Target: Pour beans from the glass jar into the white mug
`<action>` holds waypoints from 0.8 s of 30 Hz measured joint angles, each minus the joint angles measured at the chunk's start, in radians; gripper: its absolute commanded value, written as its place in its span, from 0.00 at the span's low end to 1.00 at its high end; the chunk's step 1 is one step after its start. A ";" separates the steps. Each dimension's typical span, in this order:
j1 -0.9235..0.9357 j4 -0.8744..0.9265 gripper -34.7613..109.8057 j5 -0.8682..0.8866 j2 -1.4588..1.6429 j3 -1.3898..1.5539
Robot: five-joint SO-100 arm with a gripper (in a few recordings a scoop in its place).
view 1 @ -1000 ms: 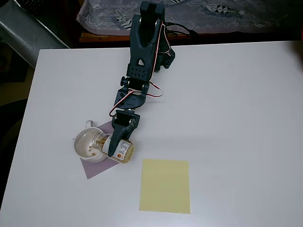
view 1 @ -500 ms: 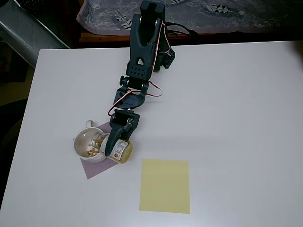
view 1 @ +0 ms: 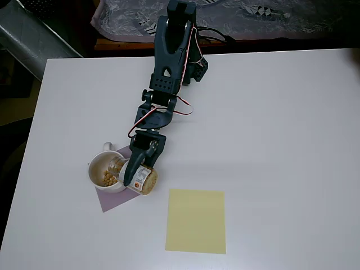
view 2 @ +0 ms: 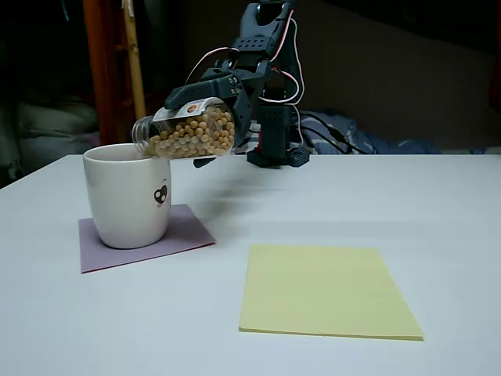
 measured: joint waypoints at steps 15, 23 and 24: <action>-0.002 0.021 0.27 -0.370 0.006 0.009; 0.005 0.023 0.28 -0.854 0.009 -0.005; 0.005 0.023 0.28 -0.917 0.018 -0.002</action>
